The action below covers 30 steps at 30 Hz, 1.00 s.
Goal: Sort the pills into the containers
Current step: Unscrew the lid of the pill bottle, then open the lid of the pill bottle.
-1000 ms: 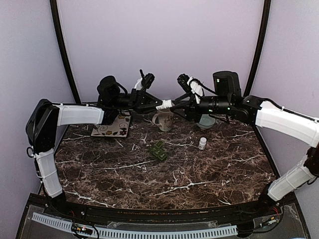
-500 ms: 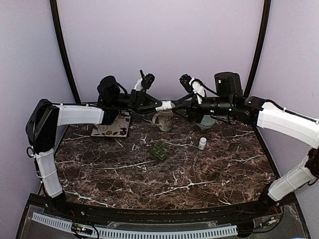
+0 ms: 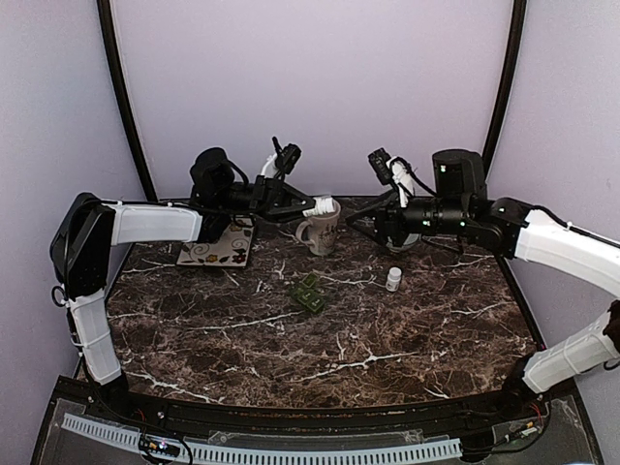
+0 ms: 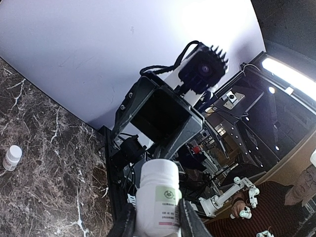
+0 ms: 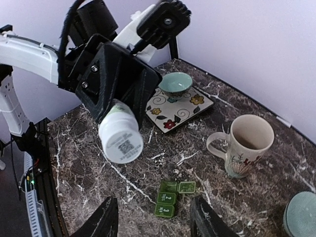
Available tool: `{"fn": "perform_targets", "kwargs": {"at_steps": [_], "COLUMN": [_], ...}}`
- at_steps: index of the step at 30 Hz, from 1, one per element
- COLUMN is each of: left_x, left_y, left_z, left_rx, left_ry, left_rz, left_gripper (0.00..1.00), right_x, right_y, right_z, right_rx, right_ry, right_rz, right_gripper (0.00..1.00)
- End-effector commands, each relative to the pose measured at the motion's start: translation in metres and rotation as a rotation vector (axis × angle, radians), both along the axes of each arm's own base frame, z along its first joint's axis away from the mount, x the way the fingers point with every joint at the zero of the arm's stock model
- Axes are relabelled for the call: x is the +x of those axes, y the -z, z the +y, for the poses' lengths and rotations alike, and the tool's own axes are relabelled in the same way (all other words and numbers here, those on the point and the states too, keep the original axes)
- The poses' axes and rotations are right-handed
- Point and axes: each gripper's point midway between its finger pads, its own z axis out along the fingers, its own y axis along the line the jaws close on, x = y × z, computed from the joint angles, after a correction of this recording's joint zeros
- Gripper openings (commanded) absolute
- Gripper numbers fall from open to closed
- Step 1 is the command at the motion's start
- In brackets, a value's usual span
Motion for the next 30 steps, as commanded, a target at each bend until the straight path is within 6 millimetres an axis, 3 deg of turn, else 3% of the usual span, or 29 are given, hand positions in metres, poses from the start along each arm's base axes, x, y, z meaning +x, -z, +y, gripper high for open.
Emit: {"fn": "perform_targets", "kwargs": {"at_steps": [1, 6, 12, 30], "left_x": [-0.005, -0.003, -0.001, 0.008], "left_y": [-0.007, -0.007, -0.004, -0.006], "left_z": [0.002, 0.003, 0.003, -0.001], "left_rx": [-0.017, -0.004, 0.021, 0.038], "left_ry": [0.0, -0.026, -0.062, -0.084], "left_rz": [-0.054, -0.094, -0.134, -0.168], "left_gripper": [0.03, 0.03, 0.03, 0.03], "right_x": [0.025, 0.038, 0.037, 0.028], "right_y": [-0.031, -0.039, -0.035, -0.013], "right_z": [-0.001, 0.003, 0.011, 0.021], "right_rx": [0.117, 0.26, 0.339, 0.348], "right_ry": [0.113, 0.116, 0.064, 0.005], "right_rz": [0.198, 0.463, 0.696, 0.928], "right_gripper": [0.48, 0.45, 0.42, 0.38]}}
